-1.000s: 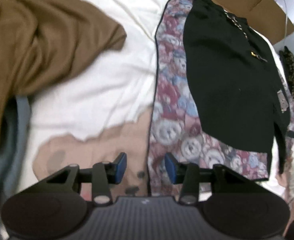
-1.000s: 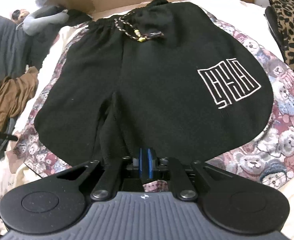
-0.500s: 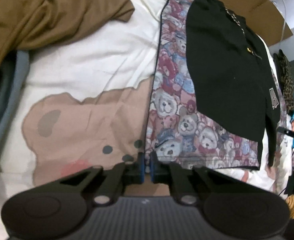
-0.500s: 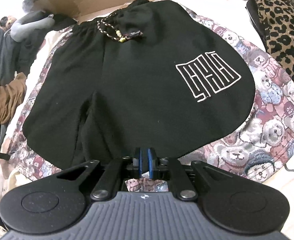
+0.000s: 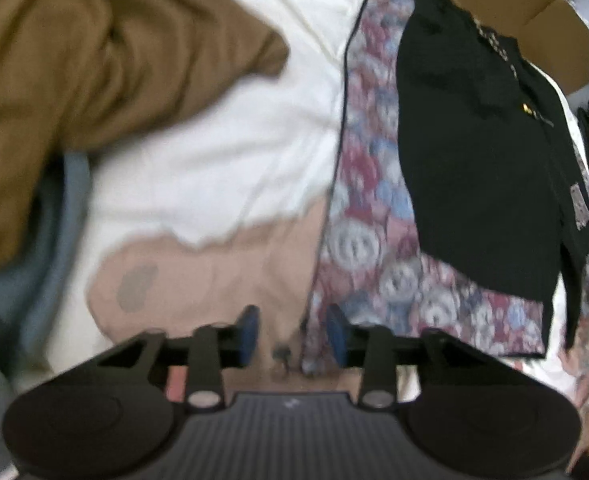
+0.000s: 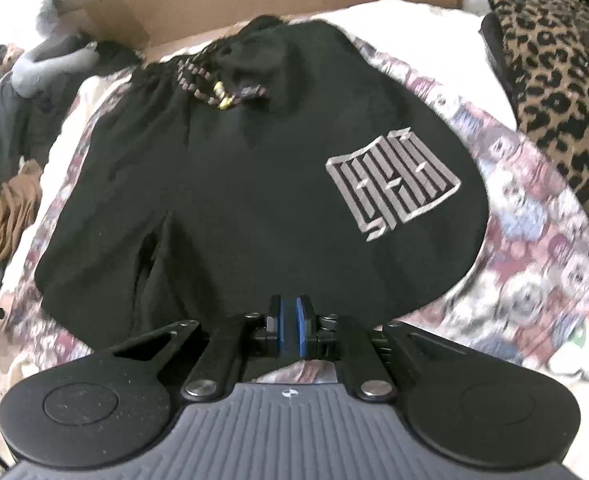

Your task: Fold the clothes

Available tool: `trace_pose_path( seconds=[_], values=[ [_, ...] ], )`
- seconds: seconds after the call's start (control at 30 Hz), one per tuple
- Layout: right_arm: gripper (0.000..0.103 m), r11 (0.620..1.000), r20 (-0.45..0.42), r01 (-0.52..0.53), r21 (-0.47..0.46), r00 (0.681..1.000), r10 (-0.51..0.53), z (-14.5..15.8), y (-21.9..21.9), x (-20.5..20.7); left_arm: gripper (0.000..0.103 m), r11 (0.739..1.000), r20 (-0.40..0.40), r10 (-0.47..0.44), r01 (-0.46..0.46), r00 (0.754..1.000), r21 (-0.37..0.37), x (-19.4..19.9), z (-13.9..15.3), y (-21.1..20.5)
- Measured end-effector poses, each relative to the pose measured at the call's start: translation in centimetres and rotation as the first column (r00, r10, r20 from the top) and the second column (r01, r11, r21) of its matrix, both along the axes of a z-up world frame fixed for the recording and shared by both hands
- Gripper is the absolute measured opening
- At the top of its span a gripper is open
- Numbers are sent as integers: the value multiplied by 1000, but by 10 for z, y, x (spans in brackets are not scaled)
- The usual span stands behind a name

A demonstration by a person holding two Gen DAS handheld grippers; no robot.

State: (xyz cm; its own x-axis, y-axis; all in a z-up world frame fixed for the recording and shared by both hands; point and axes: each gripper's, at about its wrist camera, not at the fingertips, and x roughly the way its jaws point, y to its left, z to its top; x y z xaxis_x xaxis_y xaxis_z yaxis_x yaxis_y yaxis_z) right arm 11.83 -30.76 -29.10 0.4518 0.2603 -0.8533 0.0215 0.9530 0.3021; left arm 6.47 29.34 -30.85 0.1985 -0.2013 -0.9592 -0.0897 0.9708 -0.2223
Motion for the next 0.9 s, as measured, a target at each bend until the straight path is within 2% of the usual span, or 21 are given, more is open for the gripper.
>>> trace_pose_path(
  seconds=[0.07, 0.1, 0.13, 0.2, 0.6, 0.67, 0.73, 0.9],
  values=[
    [7, 1000, 10, 15, -3, 1000, -15, 1, -6, 11, 42, 1000, 32, 2, -1, 999, 0, 9, 11, -2],
    [14, 1000, 16, 22, -3, 1000, -22, 2, -9, 17, 42, 1000, 49, 4, -4, 999, 0, 17, 15, -3],
    [27, 1000, 26, 31, -7, 999, -30, 4, -12, 22, 42, 1000, 66, 6, -6, 998, 2, 27, 18, -3],
    [39, 999, 53, 45, -19, 998, -44, 8, -17, 34, 42, 1000, 100, 0, 0, 995, 4, 48, 17, -10],
    [38, 991, 175, 106, -86, 980, -89, 33, -38, 119, 43, 1000, 211, -24, 23, 977, 8, 142, 15, -50],
    [36, 989, 178, 110, -103, 980, -91, 31, -37, 135, 43, 1000, 222, -30, 29, 975, 10, 156, 15, -59],
    [26, 988, 180, 109, -112, 980, -87, 28, -35, 150, 43, 999, 231, -40, 39, 972, 10, 167, 16, -67],
    [24, 987, 196, 114, -113, 976, -90, 27, -32, 189, 43, 999, 274, -42, 41, 961, 10, 195, 18, -84]
  ],
)
